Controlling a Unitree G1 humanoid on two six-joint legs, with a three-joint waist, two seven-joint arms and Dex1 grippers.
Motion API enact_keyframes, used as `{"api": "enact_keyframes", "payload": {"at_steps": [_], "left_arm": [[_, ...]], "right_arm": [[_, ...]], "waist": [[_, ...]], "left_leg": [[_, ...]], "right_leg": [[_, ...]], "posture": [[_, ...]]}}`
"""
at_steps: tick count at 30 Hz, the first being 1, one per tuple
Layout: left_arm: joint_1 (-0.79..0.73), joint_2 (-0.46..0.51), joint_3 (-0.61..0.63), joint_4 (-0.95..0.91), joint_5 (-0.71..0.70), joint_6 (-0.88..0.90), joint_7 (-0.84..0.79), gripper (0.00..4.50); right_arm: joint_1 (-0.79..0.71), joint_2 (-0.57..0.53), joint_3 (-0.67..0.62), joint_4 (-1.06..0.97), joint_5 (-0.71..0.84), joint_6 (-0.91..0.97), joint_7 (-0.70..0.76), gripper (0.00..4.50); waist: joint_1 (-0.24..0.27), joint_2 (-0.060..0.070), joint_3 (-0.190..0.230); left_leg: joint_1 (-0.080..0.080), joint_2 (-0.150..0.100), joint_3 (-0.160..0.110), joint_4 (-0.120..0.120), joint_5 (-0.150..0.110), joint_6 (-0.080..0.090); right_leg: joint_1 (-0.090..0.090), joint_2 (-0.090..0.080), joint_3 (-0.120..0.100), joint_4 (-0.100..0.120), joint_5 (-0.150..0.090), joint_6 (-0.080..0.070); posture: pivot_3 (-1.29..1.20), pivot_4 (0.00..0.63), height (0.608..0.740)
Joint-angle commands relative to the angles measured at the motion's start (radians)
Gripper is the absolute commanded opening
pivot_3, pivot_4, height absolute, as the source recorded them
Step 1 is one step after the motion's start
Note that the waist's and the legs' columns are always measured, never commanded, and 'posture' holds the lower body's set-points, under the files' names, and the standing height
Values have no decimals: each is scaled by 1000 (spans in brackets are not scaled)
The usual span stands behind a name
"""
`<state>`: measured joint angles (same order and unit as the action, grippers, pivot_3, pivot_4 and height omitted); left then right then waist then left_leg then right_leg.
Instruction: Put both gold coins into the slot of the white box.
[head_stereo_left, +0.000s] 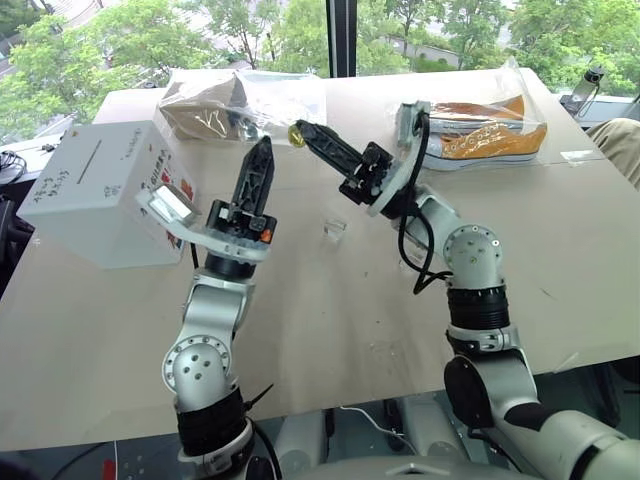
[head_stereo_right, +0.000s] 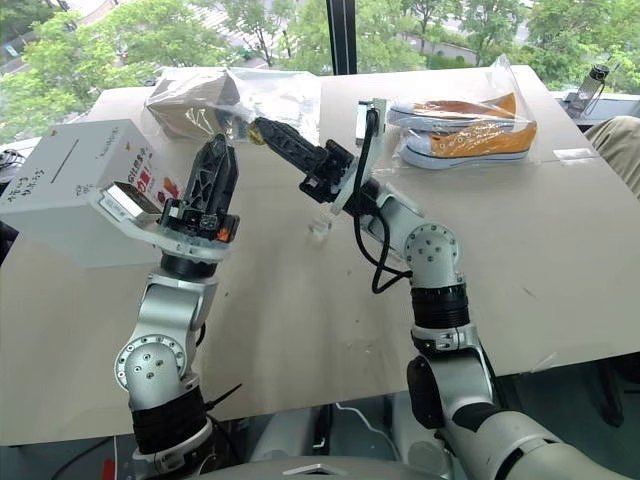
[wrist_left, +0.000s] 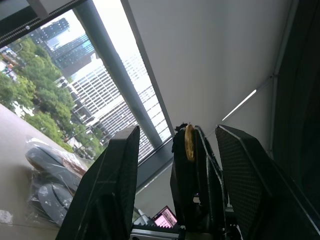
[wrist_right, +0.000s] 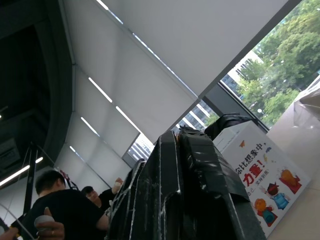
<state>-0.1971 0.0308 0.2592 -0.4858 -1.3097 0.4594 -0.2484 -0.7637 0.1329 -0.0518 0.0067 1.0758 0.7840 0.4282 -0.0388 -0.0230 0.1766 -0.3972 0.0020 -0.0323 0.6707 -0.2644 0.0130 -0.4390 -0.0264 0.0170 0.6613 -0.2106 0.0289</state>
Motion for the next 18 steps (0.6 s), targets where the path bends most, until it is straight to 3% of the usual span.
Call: {"api": "enact_keyframes", "payload": {"at_steps": [1,2,5,9,18], "left_arm": [[-2,0,-26,-12,-14,-7,-28,2470],[-1,1,-30,-12,-13,-10,-30,2470],[7,-1,-45,-21,-15,-16,-41,1659],[22,-2,-59,-35,-22,-23,-61,31],[35,2,-63,-30,-28,-53,-84,31]], "right_arm": [[27,61,26,-59,46,10,33,0],[28,59,29,-60,49,8,32,0],[28,55,34,-59,56,3,29,0],[25,53,35,-53,56,2,28,0],[26,52,46,-50,52,5,14,0]], "waist": [[0,0,0],[0,0,0],[0,0,0],[0,0,0],[0,0,0]], "left_leg": [[0,0,0,0,0,0],[0,0,0,0,0,0],[0,0,0,0,0,0],[0,0,0,0,0,0],[0,0,0,0,0,0]], "right_leg": [[0,0,0,0,0,0],[0,0,0,0,0,0],[0,0,0,0,0,0],[0,1,0,0,0,0],[0,1,1,-1,0,0]], "posture": [[0,150,740],[0,150,740],[0,150,740],[0,150,740],[0,150,740]]}}
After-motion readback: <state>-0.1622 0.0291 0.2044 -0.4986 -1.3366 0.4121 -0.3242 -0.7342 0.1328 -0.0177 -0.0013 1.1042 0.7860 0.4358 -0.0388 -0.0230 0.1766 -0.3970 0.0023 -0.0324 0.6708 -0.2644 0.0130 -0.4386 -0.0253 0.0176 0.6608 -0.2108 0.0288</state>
